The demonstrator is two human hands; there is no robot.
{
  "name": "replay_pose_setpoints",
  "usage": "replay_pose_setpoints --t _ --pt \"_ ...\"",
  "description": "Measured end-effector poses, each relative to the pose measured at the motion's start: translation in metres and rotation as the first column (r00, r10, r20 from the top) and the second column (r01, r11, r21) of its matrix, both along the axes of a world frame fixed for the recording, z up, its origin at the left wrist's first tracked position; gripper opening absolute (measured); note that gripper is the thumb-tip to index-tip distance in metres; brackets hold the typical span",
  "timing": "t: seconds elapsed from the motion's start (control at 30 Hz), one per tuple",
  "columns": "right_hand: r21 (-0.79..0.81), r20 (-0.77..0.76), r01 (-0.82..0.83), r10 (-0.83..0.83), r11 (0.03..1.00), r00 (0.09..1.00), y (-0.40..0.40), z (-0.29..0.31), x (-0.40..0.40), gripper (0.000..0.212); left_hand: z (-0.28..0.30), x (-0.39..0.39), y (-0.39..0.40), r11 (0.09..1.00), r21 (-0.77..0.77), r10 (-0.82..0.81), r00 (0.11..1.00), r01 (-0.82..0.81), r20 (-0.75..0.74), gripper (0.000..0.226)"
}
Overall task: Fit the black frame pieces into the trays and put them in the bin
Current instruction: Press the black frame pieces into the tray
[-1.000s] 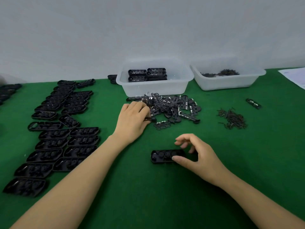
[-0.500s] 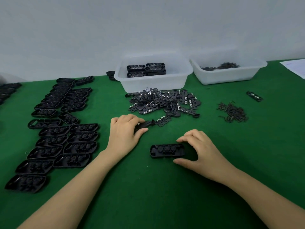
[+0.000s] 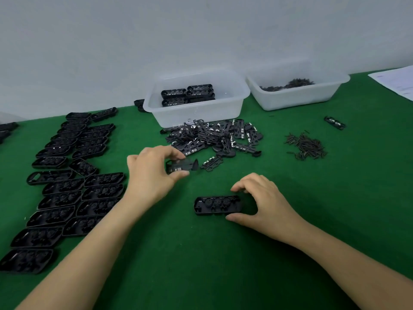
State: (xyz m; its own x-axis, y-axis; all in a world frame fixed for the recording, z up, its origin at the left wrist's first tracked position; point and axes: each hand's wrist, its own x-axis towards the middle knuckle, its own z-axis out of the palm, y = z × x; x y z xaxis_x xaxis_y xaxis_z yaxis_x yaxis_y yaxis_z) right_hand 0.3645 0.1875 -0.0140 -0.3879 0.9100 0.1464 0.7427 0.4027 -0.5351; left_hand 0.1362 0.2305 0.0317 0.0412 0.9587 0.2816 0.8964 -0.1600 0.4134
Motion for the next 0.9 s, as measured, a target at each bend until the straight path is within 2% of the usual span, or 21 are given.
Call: replay_pose_setpoints --t 0.07,0.1,0.2,0.27,0.5,0.63,0.77,0.9 --pt "-0.001 -0.002 0.004 -0.004 1.0 1.0 0.001 0.0 0.0 0.048 0.013 0.007 -0.022 0.977 -0.058 -0.196 0.972 0.205 0.134 0.031" --pt "0.0 -0.003 0.005 -0.005 1.0 1.0 0.001 0.0 -0.001 0.045 0.015 0.012 -0.032 0.948 -0.115 -0.279 0.949 0.296 0.145 0.031" --pt "-0.002 -0.036 0.007 -0.007 1.0 0.999 0.001 0.001 -0.001 0.041 0.015 0.03 -0.04 0.879 -0.193 -0.437 0.899 0.435 0.034 0.033" --pt "-0.006 -0.057 0.005 -0.005 1.0 0.998 0.001 0.001 -0.001 0.04 0.014 0.04 -0.037 0.865 -0.21 -0.469 0.883 0.455 -0.018 0.033" --pt "-0.012 -0.061 0.01 -0.01 1.0 0.998 0.002 0.0 0.0 0.043 0.02 0.05 -0.019 0.822 -0.313 -0.512 0.858 0.476 -0.039 0.029" --pt "-0.014 -0.056 0.008 -0.008 1.0 0.998 0.002 0.0 0.0 0.041 0.023 0.05 -0.011 0.81 -0.361 -0.531 0.84 0.463 -0.114 0.031" --pt "-0.008 -0.052 0.014 -0.014 1.0 0.999 0.002 0.0 -0.001 0.04 0.019 0.053 -0.012 0.798 -0.352 -0.55 0.829 0.489 -0.096 0.031" --pt "-0.002 -0.033 0.01 -0.01 1.0 0.999 0.002 -0.001 -0.001 0.039 0.008 0.047 -0.02 0.825 -0.288 -0.51 0.86 0.486 -0.012 0.035"
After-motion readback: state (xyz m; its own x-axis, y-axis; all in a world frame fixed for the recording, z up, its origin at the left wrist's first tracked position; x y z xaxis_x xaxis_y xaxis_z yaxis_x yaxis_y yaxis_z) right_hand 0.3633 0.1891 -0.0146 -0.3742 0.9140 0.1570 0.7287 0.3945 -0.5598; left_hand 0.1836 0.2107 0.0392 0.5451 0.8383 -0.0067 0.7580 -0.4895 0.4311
